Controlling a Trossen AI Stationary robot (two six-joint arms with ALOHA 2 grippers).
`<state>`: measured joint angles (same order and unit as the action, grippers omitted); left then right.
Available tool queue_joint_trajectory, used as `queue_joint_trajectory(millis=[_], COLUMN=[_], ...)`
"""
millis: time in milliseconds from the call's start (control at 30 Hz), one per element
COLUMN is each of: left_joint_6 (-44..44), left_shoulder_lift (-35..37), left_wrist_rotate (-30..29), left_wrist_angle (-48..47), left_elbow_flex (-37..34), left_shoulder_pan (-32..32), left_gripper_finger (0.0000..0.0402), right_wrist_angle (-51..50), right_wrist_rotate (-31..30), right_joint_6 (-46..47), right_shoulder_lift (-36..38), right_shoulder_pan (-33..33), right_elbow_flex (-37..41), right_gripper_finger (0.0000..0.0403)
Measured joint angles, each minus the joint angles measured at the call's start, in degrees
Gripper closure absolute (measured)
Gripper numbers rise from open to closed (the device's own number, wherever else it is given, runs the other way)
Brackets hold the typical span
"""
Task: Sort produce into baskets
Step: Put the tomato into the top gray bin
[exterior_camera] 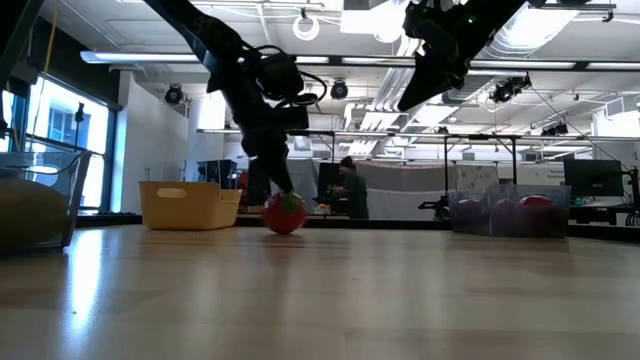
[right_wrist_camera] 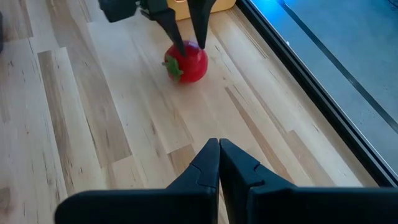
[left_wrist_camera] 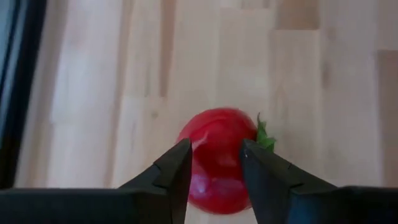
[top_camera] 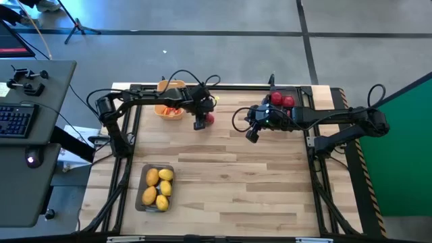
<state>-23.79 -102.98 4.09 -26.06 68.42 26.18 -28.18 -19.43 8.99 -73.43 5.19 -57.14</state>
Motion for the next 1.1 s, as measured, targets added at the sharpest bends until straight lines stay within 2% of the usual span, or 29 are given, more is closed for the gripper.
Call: queue_joint_trajectory(millis=[200, 400, 533, 633, 833, 967, 1100], left_joint_6=[-1.83, -2.31, -6.84, -6.59, -0.49, 6.44, 6.96], left_shoulder_lift=[-0.13, 0.05, 1.93, 3.27, 3.93, 3.93, 3.92], left_wrist_rotate=[-1.28, -3.79, -3.36, -4.01, -7.29, -10.70, -11.22], left_wrist_angle=[0.10, 0.05, -3.15, -4.80, -7.14, -8.13, -9.73], left_elbow_flex=[-0.12, -0.11, -0.09, -0.11, -0.07, -0.07, -0.09], left_shoulder_pan=[0.86, 1.89, 1.69, 0.38, -0.80, -0.91, -0.91], left_gripper_finger=[0.0289, 0.0328, 0.0357, 0.0362, 0.0323, 0.0273, 0.0220], right_wrist_angle=[0.00, 0.00, -0.05, -0.07, 0.13, 0.13, 0.13], right_wrist_rotate=[0.03, 0.03, 0.05, 0.09, 0.10, 0.35, 0.36], right_joint_6=[-0.02, -0.44, -0.47, -1.50, -2.55, -2.60, -2.60], right_shoulder_lift=[0.00, 0.00, 0.00, -0.02, -0.02, -0.02, -0.02], right_shoulder_pan=[0.00, 0.00, 0.00, 0.00, 0.04, 0.04, 0.04], right_elbow_flex=[0.00, 0.00, 0.00, 0.00, 0.00, 0.00, 0.00], right_gripper_finger=[0.0403, 0.0403, 0.0403, 0.0403, 0.0403, 0.0403, 0.0403])
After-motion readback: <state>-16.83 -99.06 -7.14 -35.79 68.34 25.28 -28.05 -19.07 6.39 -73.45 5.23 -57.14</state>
